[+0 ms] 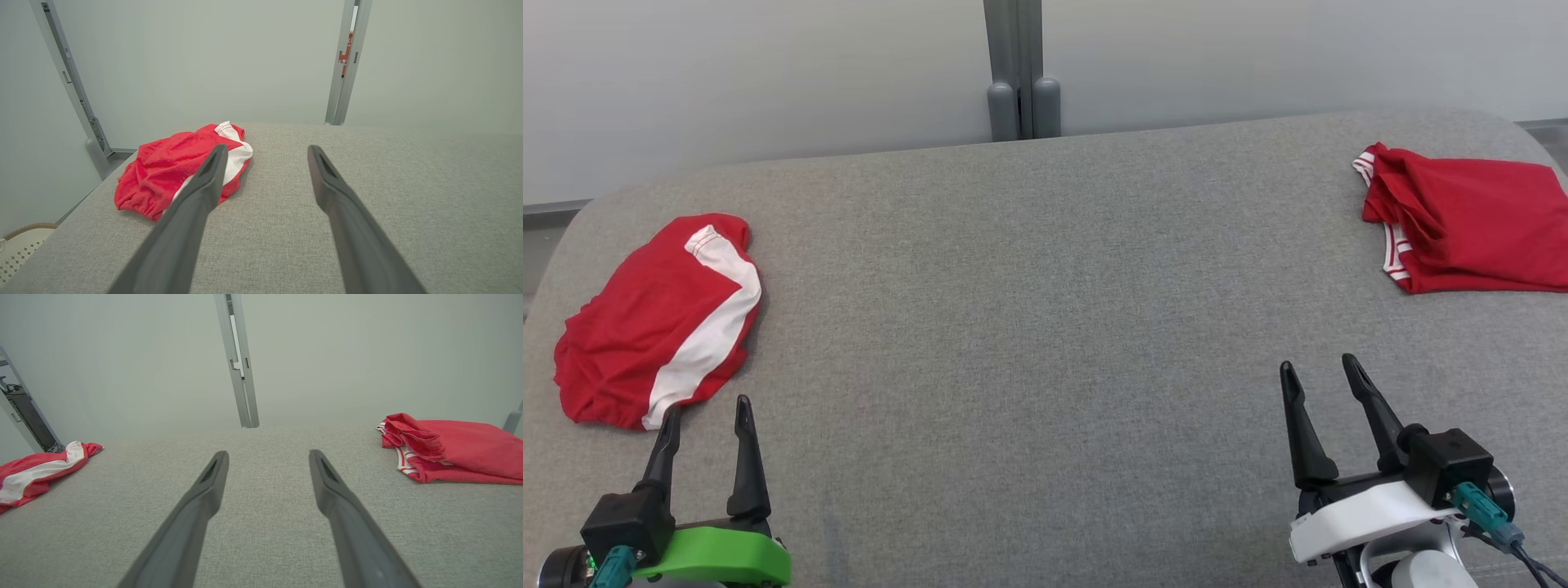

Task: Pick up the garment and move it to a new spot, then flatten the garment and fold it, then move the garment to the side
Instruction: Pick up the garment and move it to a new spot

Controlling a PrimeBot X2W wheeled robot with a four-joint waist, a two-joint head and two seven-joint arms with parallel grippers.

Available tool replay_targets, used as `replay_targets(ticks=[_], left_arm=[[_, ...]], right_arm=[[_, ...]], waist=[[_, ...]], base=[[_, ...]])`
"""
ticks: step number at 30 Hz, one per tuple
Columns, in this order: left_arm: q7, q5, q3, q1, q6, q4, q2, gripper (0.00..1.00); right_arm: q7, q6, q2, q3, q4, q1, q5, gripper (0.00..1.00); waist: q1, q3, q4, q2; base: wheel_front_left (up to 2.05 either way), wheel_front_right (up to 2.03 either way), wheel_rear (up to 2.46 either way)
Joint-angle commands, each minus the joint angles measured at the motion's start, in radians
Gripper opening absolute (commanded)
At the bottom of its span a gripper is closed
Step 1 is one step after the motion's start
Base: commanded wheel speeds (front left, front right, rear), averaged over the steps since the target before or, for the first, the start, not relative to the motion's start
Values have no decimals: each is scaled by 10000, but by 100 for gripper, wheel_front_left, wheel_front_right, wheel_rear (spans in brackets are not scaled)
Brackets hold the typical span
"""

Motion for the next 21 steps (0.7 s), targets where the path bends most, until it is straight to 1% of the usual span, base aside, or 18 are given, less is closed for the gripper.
replay_targets(ticks=[1, 7, 11, 15, 21], left_arm=[[-2, 10, 11, 44, -33, 11, 38, 100], [-2, -9, 30, 49, -33, 17, 74, 100], [-2, 5, 51, 17, -33, -14, 85, 100], [-2, -14, 115, -84, -33, 8, 114, 100], [-2, 15, 186, -122, -32, 40, 191, 100]], right_arm=[[-26, -16, 3, 12, 22, 124, -5, 100], [-26, -16, 8, 31, 47, 123, 11, 100], [-26, -16, 14, 79, 62, 146, 38, 100], [-26, -16, 17, 138, 74, 86, 65, 100], [-26, -16, 32, 167, 151, 47, 111, 100]], waist=[[1, -2, 23, 0], [1, -8, 148, 0], [1, 10, 354, 0], [1, 56, 690, 0], [1, 78, 1387, 0]], base=[[0, 0, 0], [0, 0, 0], [0, 0, 0], [0, 0, 0], [0, 0, 0]])
